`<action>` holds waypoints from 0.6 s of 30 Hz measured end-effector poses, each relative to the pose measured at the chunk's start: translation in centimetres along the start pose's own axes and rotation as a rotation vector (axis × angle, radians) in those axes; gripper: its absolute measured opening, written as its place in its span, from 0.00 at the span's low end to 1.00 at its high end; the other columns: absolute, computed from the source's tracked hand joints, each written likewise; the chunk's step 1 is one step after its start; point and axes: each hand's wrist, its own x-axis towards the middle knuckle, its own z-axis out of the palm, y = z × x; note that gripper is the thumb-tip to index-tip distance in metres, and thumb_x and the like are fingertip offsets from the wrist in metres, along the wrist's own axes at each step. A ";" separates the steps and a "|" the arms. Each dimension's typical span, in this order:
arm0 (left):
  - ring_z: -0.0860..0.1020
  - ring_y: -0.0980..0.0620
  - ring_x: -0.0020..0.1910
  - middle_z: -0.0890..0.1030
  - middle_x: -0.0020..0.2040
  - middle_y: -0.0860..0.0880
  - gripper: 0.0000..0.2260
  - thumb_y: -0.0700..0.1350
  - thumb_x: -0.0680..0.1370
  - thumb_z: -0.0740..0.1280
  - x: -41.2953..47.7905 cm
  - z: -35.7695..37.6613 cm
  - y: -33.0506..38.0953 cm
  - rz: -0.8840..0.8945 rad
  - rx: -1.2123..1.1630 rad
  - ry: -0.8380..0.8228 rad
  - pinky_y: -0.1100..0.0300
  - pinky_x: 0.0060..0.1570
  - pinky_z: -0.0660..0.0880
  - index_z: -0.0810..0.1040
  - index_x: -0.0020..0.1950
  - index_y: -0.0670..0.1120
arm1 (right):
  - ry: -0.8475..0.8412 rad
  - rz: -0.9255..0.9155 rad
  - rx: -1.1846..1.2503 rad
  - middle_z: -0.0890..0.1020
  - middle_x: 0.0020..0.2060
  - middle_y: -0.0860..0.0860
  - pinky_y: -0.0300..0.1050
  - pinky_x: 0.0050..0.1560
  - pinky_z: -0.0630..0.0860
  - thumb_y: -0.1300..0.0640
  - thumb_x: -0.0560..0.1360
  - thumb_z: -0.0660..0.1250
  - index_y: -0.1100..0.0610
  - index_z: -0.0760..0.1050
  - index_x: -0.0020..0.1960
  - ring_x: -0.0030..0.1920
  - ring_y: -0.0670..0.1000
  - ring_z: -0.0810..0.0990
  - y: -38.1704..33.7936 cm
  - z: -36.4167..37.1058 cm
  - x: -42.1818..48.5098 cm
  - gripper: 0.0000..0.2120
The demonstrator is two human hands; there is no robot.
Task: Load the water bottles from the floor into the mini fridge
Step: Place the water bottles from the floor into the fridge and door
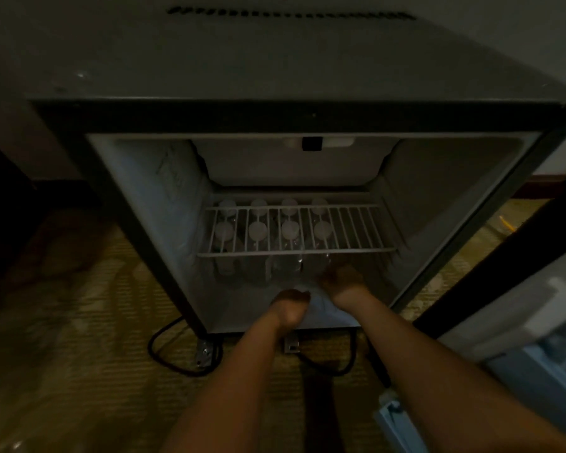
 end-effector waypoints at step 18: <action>0.74 0.44 0.61 0.75 0.63 0.43 0.18 0.51 0.80 0.58 -21.8 -14.7 4.5 0.073 0.804 0.125 0.54 0.58 0.69 0.73 0.65 0.42 | -0.110 -0.443 -0.617 0.78 0.61 0.57 0.48 0.62 0.73 0.54 0.76 0.65 0.59 0.76 0.61 0.61 0.56 0.77 -16.0 -7.3 -19.5 0.16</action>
